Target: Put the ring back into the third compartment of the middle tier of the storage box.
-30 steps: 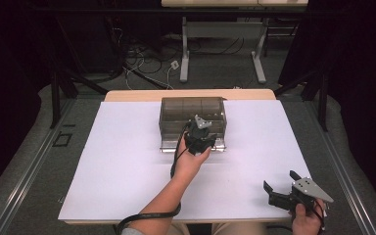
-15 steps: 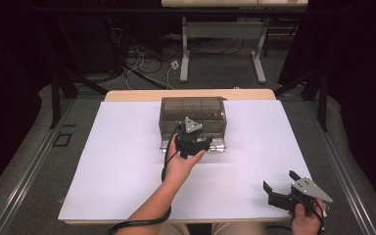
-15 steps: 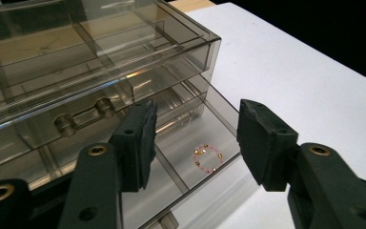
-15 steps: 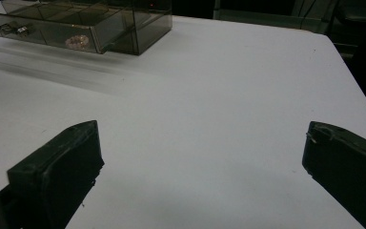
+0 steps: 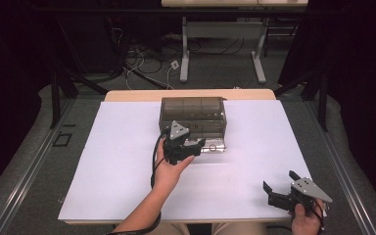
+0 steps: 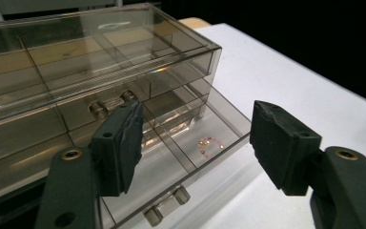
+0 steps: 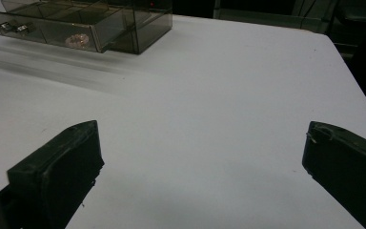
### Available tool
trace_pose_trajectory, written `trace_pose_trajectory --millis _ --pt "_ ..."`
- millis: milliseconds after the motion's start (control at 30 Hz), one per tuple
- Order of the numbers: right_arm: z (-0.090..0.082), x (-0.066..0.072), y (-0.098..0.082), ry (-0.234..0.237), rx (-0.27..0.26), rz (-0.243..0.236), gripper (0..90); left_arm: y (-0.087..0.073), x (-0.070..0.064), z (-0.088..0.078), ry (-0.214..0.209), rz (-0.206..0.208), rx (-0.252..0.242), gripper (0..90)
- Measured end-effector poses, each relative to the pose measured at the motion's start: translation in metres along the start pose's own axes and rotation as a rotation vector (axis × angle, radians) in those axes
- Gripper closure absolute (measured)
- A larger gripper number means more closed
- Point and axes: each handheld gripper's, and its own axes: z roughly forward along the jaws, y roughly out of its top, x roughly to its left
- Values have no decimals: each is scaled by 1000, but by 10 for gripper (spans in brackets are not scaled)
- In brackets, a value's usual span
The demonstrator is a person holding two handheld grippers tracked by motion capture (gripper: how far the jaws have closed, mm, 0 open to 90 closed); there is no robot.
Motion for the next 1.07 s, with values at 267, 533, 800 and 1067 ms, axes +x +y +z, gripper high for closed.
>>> trace_pose_trajectory --millis 267,533,800,1067 --pt "0 1 0 1 2 1 0 -11 11 -25 20 -47 -15 161" --pt "0 2 0 1 -1 -2 0 -22 22 -48 37 -50 -61 3" --pt "0 3 0 3 1 2 0 -37 32 -74 50 -43 -100 3" --pt "0 2 0 3 -5 0 0 -53 45 -101 47 -68 -151 3"
